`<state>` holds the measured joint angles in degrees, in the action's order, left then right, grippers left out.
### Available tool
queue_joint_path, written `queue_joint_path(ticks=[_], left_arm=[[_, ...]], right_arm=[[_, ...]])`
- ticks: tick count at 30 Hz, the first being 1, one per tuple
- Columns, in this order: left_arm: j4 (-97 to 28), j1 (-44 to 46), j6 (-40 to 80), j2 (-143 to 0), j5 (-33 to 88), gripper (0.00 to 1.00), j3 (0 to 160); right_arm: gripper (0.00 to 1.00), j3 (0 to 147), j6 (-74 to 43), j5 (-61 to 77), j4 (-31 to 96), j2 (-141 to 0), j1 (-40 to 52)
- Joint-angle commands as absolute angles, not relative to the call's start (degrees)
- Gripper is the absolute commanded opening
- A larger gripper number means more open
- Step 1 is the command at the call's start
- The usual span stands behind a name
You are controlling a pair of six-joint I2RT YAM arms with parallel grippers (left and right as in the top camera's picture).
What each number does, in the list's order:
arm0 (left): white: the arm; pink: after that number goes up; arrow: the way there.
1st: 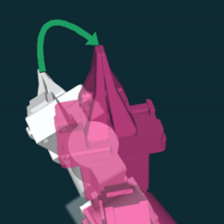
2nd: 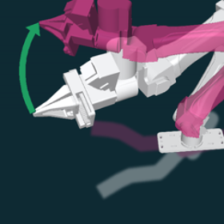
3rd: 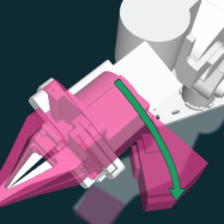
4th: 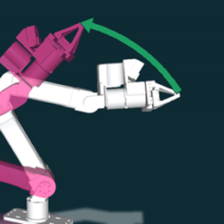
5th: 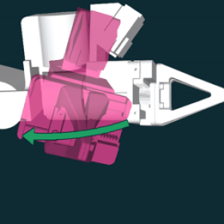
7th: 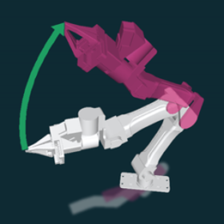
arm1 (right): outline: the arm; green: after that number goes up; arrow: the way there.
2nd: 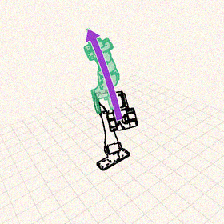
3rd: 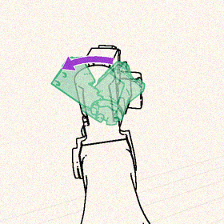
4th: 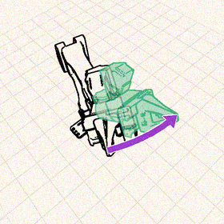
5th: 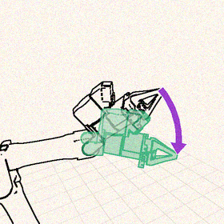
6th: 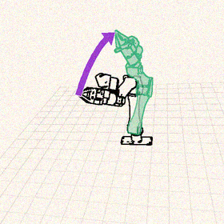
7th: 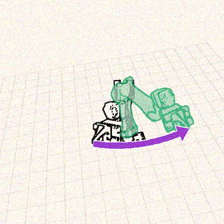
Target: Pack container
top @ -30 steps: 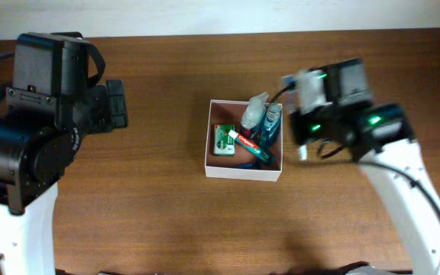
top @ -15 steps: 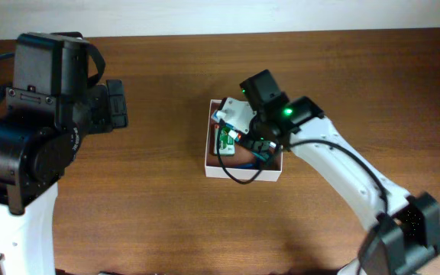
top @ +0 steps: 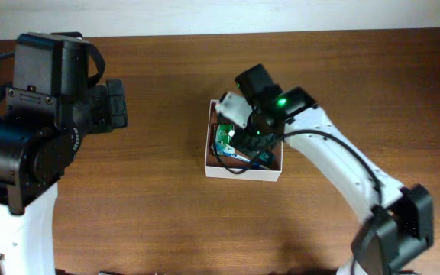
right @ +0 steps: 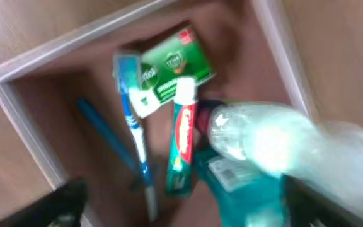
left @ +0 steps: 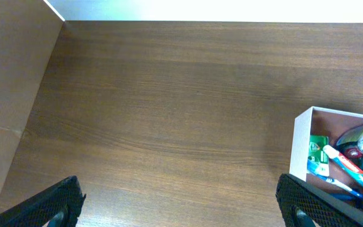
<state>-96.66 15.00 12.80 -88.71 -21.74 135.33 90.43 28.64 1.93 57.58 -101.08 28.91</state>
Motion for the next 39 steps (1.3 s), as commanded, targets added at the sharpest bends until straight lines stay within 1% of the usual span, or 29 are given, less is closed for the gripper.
queue_joint_path(ticks=[1,5,8,9,10,13,16,19,23,27,30,32,34,39], left_arm=[[-96.68,14.72,11.88,-88.49,-22.76,0.99,135.81],[-96.68,14.72,11.88,-88.49,-22.76,0.99,135.81],[-96.68,14.72,11.88,-88.49,-22.76,0.99,135.81],[-96.68,14.74,11.86,-88.49,-22.76,0.99,135.81],[-96.68,14.72,11.88,-88.49,-22.76,0.99,135.81],[-96.68,14.72,11.88,-88.49,-22.76,1.00,135.81],[-96.68,14.72,11.88,-88.47,-22.76,0.99,135.81],[-96.68,14.72,11.88,-88.49,-22.76,0.99,135.81],[-96.68,14.72,11.88,-88.49,-22.76,0.99,135.81],[-96.68,14.72,11.88,-88.49,-22.76,0.99,135.81],[-96.68,14.74,11.88,-88.49,-22.76,0.99,135.81],[-96.68,14.74,11.88,-88.49,-22.76,0.99,135.81],[-96.68,14.72,11.88,-88.49,-22.76,0.99,135.81],[-96.68,14.72,11.88,-88.49,-22.76,0.99,135.81]], right_arm=[[0.99,100.27,18.44,1.45,61.80,-92.99,28.91],[0.99,108.81,8.43,1.80,68.29,-88.58,28.91],[0.99,111.81,0.91,4.73,69.36,-85.27,28.91],[0.99,112.07,-1.48,6.63,69.52,-84.07,28.91],[0.99,112.07,-5.74,11.64,69.93,-81.82,28.91],[0.99,112.07,-12.36,21.45,70.57,-79.33,28.91],[0.99,112.20,-9.85,19.68,73.30,-77.71,28.38],[0.99,112.33,-2.79,19.66,75.05,-74.83,25.50],[0.99,112.31,5.87,15.70,77.19,-68.93,18.72],[0.99,111.90,9.30,11.18,80.82,-63.59,11.86],[0.99,108.73,11.97,8.10,78.83,-58.74,8.45],[0.99,103.88,14.52,8.14,74.96,-54.61,6.92],[0.99,97.10,14.55,8.23,70.13,-50.17,5.87],[0.99,72.47,14.52,11.99,57.06,-36.88,4.16]])
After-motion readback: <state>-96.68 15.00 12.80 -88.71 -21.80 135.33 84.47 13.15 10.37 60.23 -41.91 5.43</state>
